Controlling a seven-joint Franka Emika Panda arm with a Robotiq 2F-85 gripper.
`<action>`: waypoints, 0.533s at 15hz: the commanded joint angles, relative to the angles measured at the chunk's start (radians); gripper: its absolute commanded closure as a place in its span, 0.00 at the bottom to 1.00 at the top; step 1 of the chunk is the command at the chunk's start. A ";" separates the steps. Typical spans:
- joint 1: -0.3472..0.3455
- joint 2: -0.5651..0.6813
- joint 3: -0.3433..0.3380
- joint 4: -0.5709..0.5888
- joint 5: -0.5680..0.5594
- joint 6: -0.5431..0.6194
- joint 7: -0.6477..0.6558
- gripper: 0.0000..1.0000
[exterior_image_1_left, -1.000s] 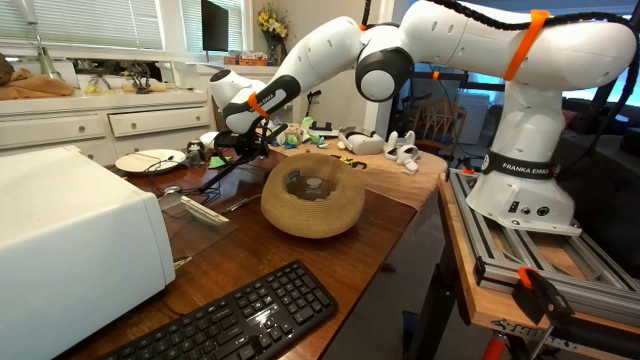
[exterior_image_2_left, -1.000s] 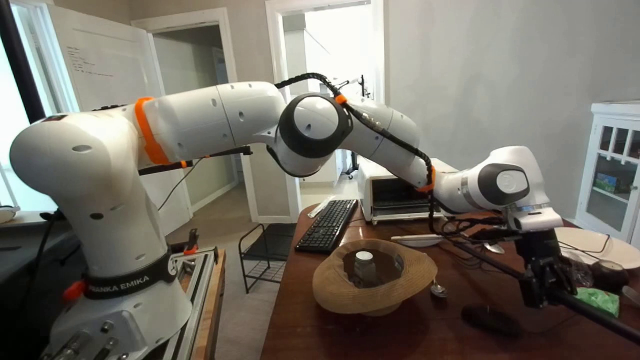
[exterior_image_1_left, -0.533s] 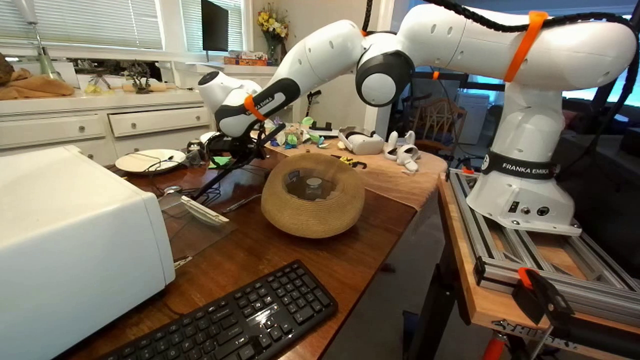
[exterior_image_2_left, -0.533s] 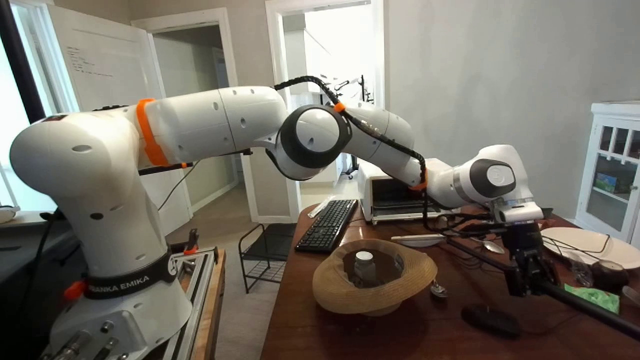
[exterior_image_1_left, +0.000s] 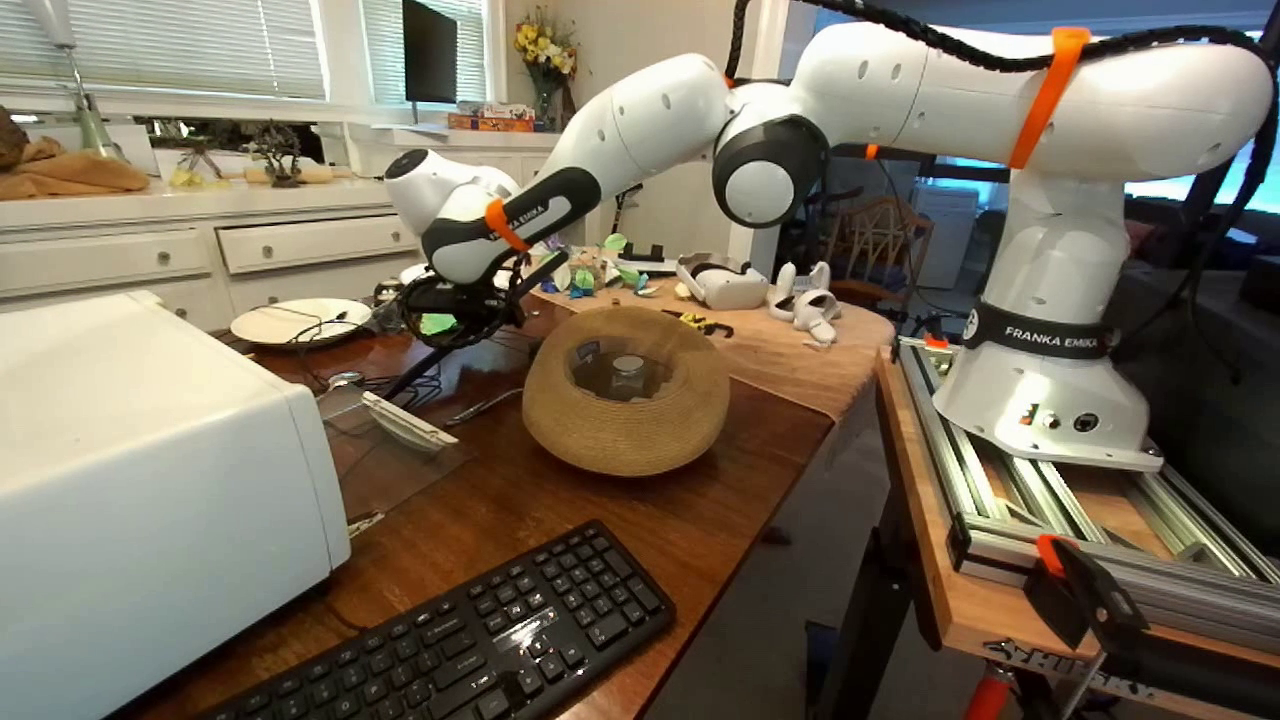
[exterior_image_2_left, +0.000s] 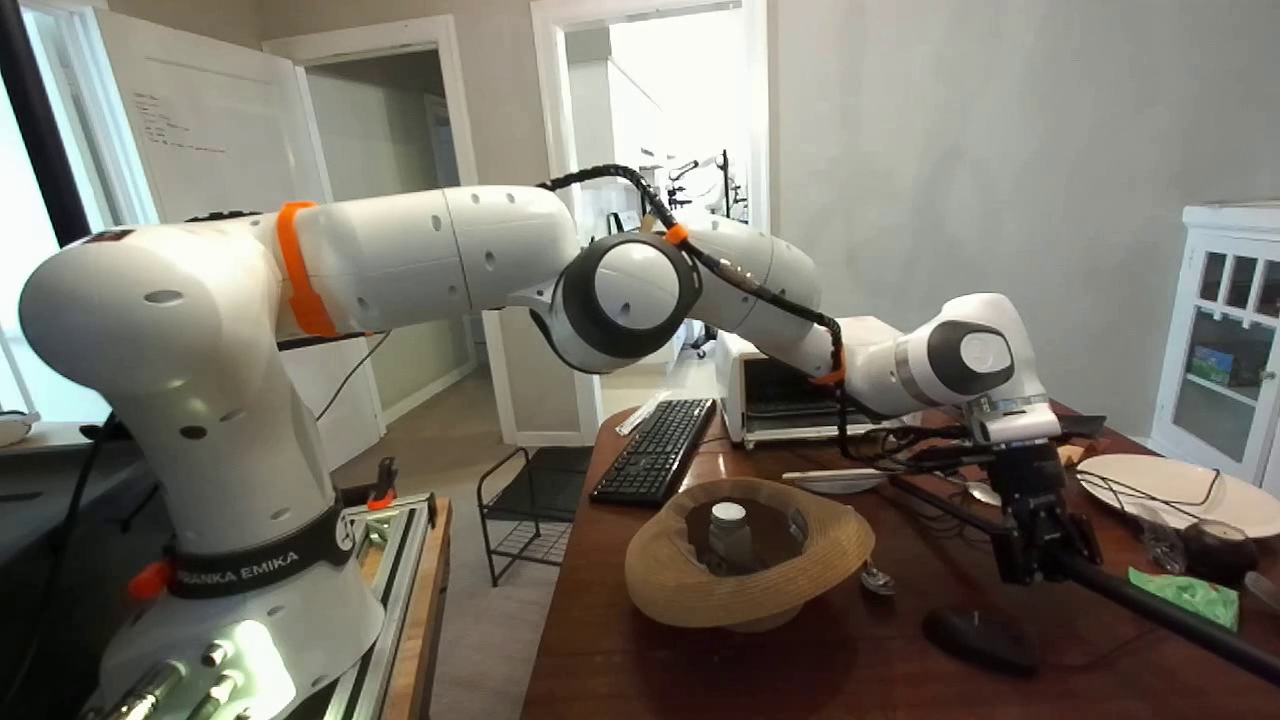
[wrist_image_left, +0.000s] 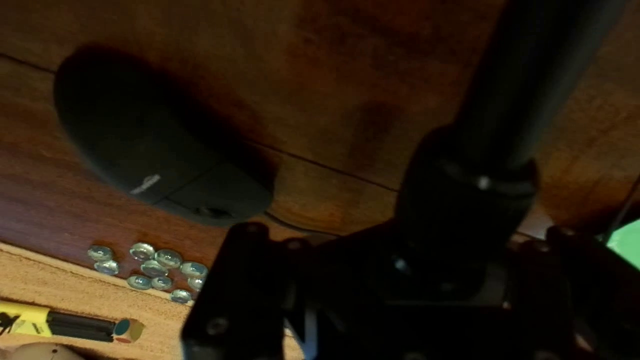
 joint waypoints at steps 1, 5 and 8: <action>-0.003 0.013 0.059 0.050 -0.061 -0.024 0.050 1.00; 0.007 0.012 0.106 0.057 -0.062 -0.035 0.050 1.00; -0.001 0.012 0.133 0.105 -0.047 -0.122 -0.008 1.00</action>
